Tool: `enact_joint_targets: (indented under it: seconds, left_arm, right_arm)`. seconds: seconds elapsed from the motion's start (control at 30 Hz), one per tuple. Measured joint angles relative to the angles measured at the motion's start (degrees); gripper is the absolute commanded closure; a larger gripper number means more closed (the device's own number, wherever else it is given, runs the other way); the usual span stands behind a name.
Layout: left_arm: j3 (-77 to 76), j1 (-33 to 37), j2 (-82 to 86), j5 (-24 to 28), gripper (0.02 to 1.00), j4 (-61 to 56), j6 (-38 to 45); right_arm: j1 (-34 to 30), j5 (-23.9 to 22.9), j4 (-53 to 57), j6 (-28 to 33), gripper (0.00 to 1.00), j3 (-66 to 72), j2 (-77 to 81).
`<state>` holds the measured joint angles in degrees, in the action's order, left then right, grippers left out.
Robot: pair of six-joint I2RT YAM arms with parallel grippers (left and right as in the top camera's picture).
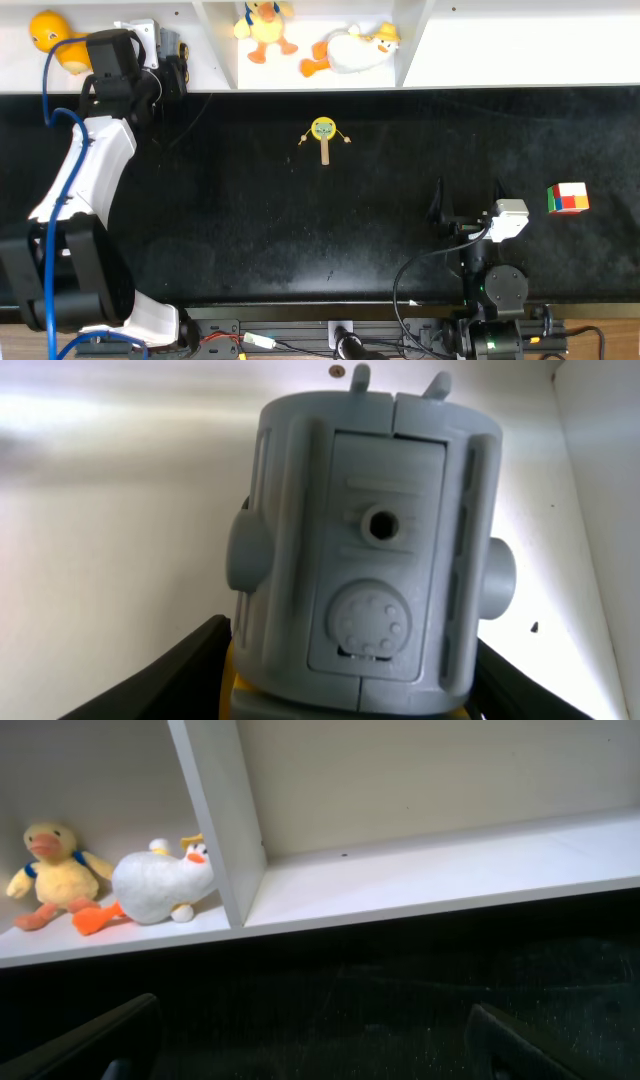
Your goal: Store Toys
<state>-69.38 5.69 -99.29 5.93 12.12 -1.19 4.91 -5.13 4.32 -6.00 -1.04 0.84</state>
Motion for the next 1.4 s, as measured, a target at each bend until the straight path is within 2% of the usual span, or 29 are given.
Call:
enact_joint_targets:
  seconds: [0.07, 0.13, 0.17, 0.53, 0.93, 1.2, 1.4]
  left_arm:
    - [0.0, 0.0, 0.0, 0.0, 0.568, 0.0, 0.0]
    - [0.0, 0.0, 0.0, 0.0, 0.259, 0.0, 0.0]
    - [0.0, -0.1, 0.0, -0.1, 0.018, 0.0, 0.1]
    - [0.0, -2.4, 0.0, -2.2, 0.020, 3.7, -0.2]
    - [-0.1, -2.6, 10.9, -5.8, 0.020, 19.3, -0.2]
    - [-0.2, -2.6, 18.9, -5.9, 0.020, 37.7, -0.9]
    - [5.5, -2.6, 31.4, -7.1, 0.020, 39.4, -1.4]
  right_arm:
    - [0.0, 0.0, 0.0, 0.0, 0.007, 0.0, 0.0]
    - [0.0, 0.0, 0.0, 0.0, 0.005, 0.0, 0.0]
    - [0.0, 0.0, 0.0, 0.0, 0.005, 0.0, 0.0]
    - [0.0, 0.0, 0.0, 0.0, 0.007, 0.0, 0.0]
    - [0.0, 0.0, 0.0, 0.0, 0.007, 0.0, 0.0]
    - [0.0, 0.0, 0.0, 0.0, 0.005, 0.0, 0.0]
    - [0.0, 0.0, 0.0, 0.0, 0.007, 0.0, 0.0]
